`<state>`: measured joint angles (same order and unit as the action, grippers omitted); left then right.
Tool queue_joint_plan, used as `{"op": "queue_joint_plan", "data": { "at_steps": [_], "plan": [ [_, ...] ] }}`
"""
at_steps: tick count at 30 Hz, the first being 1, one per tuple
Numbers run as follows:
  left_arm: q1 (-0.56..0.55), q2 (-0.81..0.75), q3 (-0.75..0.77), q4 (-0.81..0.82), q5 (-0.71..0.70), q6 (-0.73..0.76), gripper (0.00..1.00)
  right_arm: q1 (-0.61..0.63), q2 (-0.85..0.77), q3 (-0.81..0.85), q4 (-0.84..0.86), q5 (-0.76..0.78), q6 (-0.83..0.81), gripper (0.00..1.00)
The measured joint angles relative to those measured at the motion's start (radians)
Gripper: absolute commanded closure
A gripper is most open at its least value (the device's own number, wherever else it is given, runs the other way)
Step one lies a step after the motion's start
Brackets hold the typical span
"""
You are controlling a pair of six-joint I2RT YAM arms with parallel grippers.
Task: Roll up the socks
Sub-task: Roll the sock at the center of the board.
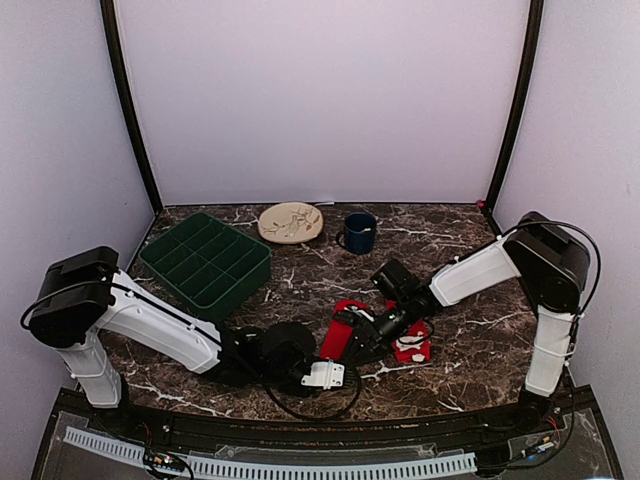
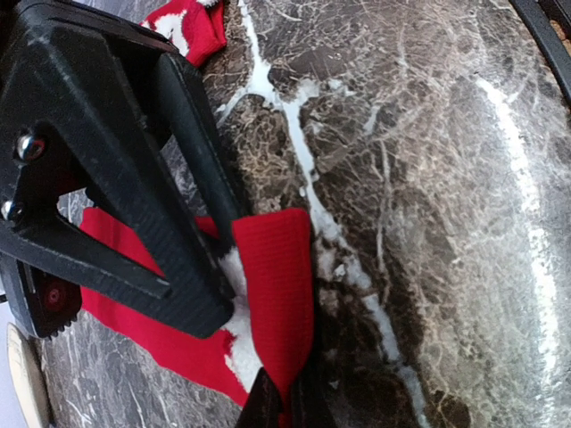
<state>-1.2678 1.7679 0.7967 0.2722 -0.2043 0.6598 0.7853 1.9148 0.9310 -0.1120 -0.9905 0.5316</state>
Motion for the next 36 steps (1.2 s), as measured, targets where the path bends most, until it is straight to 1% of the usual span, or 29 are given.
{"op": "queue_joint_plan", "data": {
  "at_steps": [7,11,17,21,27,33,36],
  "plan": [
    [0.026,0.012,0.079,-0.145,0.088,-0.070,1.00,-0.014,-0.015,-0.029,0.009,0.033,0.005,0.68],
    [0.056,0.031,0.139,-0.233,0.154,-0.103,1.00,-0.027,-0.050,-0.067,0.025,0.062,0.014,0.68],
    [0.111,0.079,0.251,-0.380,0.288,-0.146,1.00,-0.049,-0.129,-0.118,0.077,0.121,0.043,0.67],
    [0.142,0.104,0.299,-0.458,0.367,-0.167,1.00,-0.056,-0.160,-0.140,0.104,0.167,0.054,0.66],
    [0.188,0.138,0.372,-0.570,0.481,-0.198,1.00,-0.065,-0.221,-0.200,0.133,0.267,0.073,0.66],
    [0.242,0.219,0.494,-0.700,0.624,-0.228,1.00,-0.066,-0.336,-0.272,0.167,0.400,0.085,0.65],
    [0.280,0.257,0.549,-0.768,0.720,-0.246,1.00,-0.066,-0.407,-0.315,0.180,0.465,0.095,0.65]
  ]
}}
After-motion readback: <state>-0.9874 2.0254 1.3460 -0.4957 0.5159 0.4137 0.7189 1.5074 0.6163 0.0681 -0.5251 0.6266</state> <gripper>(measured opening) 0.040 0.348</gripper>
